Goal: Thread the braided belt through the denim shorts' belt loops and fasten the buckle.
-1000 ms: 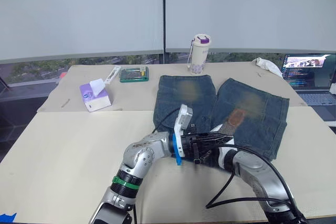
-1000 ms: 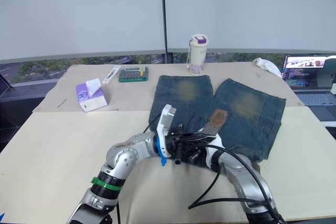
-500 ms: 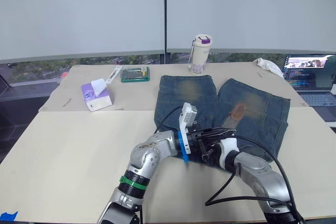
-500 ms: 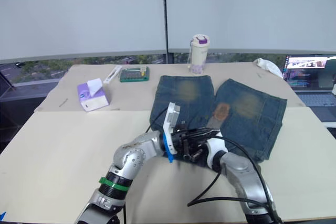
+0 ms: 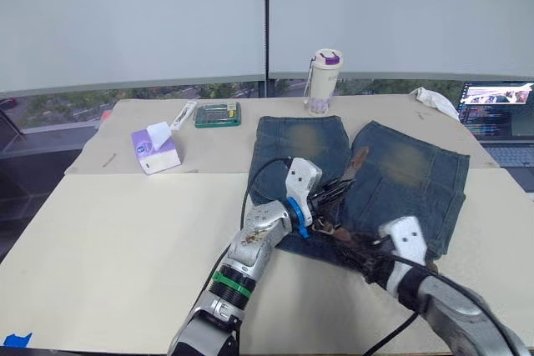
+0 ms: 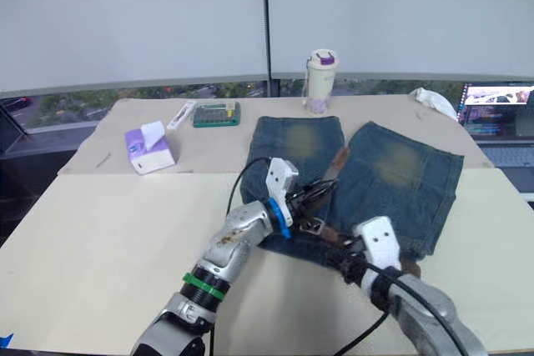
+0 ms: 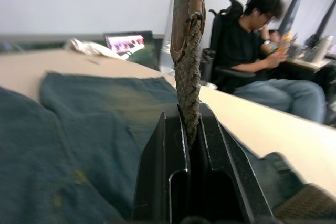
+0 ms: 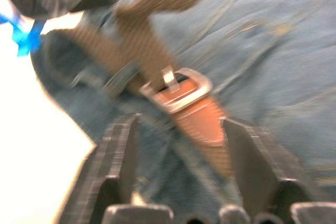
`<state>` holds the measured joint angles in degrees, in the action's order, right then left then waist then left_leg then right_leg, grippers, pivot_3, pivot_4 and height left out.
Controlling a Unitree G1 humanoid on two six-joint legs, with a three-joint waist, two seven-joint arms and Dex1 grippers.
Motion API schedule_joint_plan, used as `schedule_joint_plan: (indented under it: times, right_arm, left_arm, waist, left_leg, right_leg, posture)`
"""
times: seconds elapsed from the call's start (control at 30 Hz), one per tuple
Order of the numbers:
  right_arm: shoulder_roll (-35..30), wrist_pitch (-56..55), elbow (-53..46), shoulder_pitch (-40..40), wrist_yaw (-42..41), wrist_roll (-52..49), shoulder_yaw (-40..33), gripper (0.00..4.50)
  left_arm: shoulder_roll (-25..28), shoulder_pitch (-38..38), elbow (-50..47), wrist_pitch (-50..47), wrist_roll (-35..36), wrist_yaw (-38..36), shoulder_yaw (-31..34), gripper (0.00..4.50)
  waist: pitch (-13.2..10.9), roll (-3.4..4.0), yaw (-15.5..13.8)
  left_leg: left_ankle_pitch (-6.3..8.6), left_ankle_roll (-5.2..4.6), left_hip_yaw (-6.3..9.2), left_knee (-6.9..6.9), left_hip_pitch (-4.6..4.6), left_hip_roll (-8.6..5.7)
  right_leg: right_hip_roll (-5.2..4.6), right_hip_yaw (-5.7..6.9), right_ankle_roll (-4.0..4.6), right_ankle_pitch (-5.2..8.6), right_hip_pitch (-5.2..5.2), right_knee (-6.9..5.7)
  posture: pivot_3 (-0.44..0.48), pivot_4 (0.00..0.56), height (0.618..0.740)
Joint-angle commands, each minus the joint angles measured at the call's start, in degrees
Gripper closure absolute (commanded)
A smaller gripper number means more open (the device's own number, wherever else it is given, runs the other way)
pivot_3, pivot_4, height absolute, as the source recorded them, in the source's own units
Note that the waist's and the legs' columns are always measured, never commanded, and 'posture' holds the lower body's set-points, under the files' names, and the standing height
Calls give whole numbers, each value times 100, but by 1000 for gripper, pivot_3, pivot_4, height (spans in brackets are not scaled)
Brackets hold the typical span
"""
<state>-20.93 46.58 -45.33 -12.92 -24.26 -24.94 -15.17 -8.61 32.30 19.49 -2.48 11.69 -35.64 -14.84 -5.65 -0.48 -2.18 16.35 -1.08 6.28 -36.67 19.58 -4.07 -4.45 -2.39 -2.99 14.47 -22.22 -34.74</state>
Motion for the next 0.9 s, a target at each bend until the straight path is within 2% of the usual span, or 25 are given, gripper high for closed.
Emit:
schedule_joint_plan:
  times: [0.03,0.17,0.33,0.57,0.67,0.9]
  right_arm:
    - [110,-126,-433,64,166,-474,-540,150]
    - [490,195,-524,625,843,-1369,-1040,69]
    - [988,790,-215,1832,2188,-2377,-1120,69]
    - [1280,1014,221,2289,3394,-3072,-1034,69]
    - [1306,975,334,2296,3717,-3197,-967,874]
    - [1267,857,462,2199,4077,-3479,-873,3295]
  left_arm:
    - [-41,128,79,451,-261,64,-98,4500]
    - [-11,185,397,983,-737,296,-228,4500]
    - [92,269,819,2119,-1503,664,-530,4500]
    - [91,332,1359,2686,-1866,1061,-541,4500]
    - [105,326,1400,2750,-1854,1055,-525,4500]
    - [80,219,1344,2693,-1613,654,-541,4500]
  waist:
    - [0,0,3]
    - [-2,3,19]
    - [-9,11,55]
    - [-9,14,10]
    - [-8,16,26]
    - [-8,17,107]
  left_leg:
    - [0,0,0,0,-1,0]
    - [0,0,0,0,-5,1]
    - [0,0,0,3,-6,2]
    - [-1,-3,0,5,0,-3]
    - [-1,-4,-1,5,-1,-2]
    - [-2,-4,-2,5,-2,-2]
  right_leg:
    - [0,0,1,0,0,0]
    - [1,0,2,-1,1,-4]
    - [4,-2,22,-12,-3,-13]
    - [-2,-2,23,-14,-6,-12]
    - [-1,-3,23,-13,-8,-17]
    - [2,0,22,-13,-7,-19]
  posture:
    - [0,150,740]
    - [0,150,740]
    - [0,150,740]
    - [0,150,740]
    - [0,150,740]
    - [0,150,740]
